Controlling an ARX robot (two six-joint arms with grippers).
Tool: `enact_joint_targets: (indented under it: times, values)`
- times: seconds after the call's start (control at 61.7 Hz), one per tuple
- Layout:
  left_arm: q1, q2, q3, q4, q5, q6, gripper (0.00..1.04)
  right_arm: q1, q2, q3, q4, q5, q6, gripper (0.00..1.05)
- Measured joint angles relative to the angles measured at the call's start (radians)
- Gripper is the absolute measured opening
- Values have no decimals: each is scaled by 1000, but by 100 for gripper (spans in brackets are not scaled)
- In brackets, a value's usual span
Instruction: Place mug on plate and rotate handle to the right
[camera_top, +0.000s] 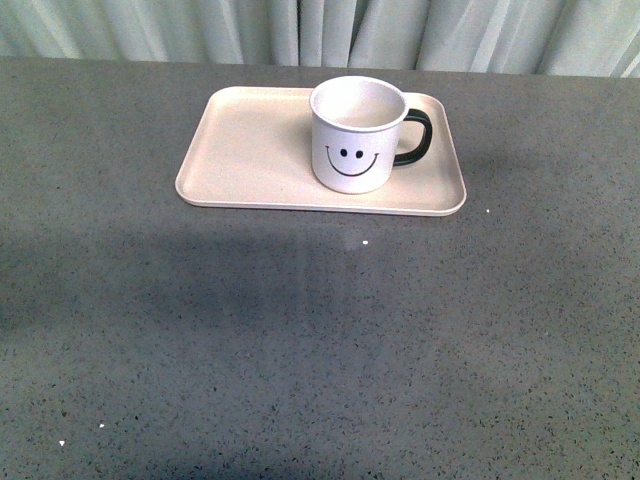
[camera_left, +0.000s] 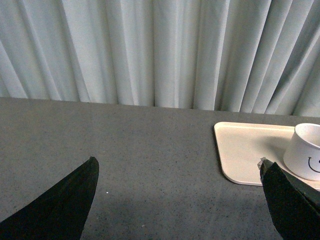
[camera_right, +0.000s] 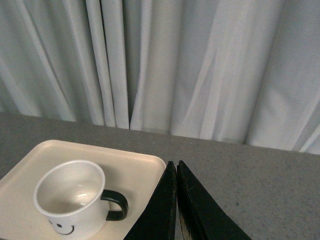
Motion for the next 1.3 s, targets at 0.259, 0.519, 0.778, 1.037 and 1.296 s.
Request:
enact_joint_targets:
  times: [0.259,0.519,0.778,1.037,1.296]
  values:
    - [0,0,0,0,0,0,95,-59,-164,-182,13,-55,1,2]
    - [0,0,0,0,0,0,95,-61,-332,-302,-37,-57,0,2]
    - [0,0,0,0,0,0,95,-61,-449,-408,-56,-58,0,2]
    - [0,0,0,0,0,0,95,-61,-664,-443,-230,-58,0,2]
    - [0,0,0,0,0,0,95,-61,-871,-444,-414,-58,0,2]
